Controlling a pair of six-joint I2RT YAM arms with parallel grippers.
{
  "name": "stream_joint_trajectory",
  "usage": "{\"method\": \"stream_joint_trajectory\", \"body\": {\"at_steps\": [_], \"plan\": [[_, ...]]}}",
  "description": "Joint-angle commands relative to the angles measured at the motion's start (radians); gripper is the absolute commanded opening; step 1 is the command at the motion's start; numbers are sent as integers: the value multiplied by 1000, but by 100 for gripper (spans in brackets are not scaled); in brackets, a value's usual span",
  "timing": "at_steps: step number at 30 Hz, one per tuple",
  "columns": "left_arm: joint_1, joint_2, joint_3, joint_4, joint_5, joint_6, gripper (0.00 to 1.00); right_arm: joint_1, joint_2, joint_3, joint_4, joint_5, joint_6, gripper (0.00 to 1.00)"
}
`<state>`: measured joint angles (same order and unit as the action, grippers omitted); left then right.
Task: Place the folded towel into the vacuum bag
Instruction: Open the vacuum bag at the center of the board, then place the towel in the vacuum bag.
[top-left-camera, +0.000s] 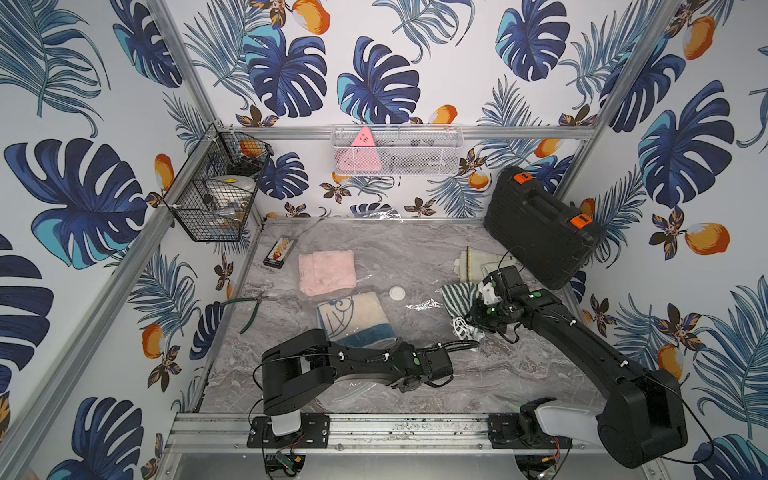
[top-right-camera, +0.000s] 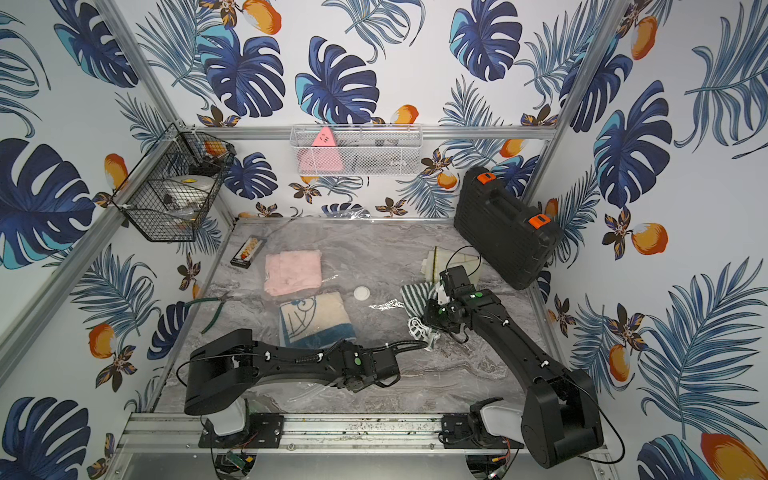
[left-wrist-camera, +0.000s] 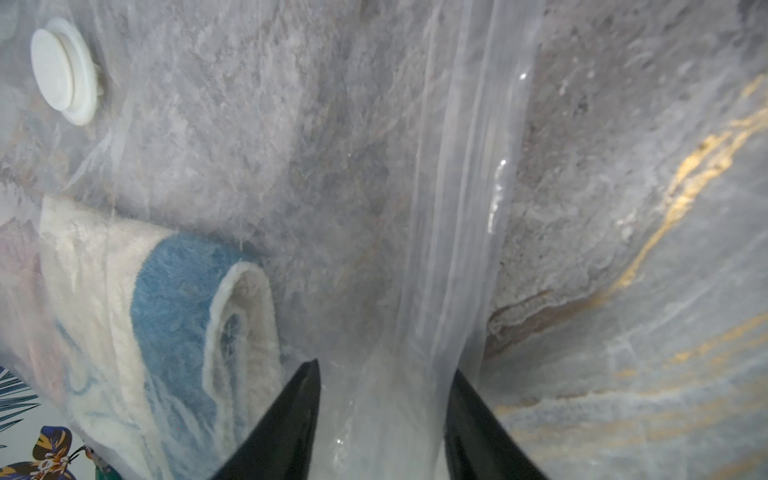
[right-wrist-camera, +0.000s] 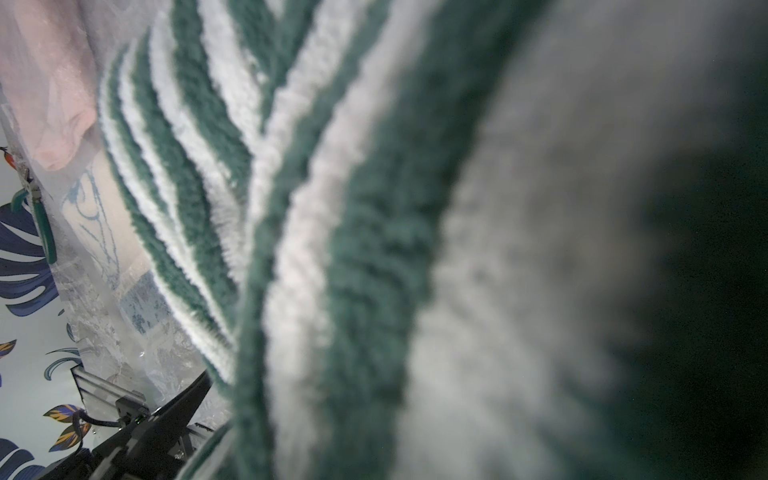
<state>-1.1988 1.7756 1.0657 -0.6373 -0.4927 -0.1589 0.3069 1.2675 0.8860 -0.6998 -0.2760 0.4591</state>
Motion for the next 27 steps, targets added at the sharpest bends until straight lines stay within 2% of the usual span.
{"method": "stream_joint_trajectory", "body": {"at_steps": [1,4,8,11,15,23,27], "plan": [[17,-22,-9,25,-40,22,22,1,-18,-10,-17,-29,-2,11],[35,-54,-11,25,-50,23,0,8,-52,-30,-32,-54,17,11],[124,-162,-15,43,39,-23,0,105,-138,-65,-61,-42,48,9],[198,-228,-3,44,133,-58,0,284,-201,-72,-104,41,74,8],[242,-292,20,33,187,-84,0,497,-272,-126,-97,128,126,6],[257,-413,32,99,316,-132,0,889,-96,-81,-53,328,133,2],[257,-429,19,102,348,-142,0,933,11,-39,55,318,84,0]]}}
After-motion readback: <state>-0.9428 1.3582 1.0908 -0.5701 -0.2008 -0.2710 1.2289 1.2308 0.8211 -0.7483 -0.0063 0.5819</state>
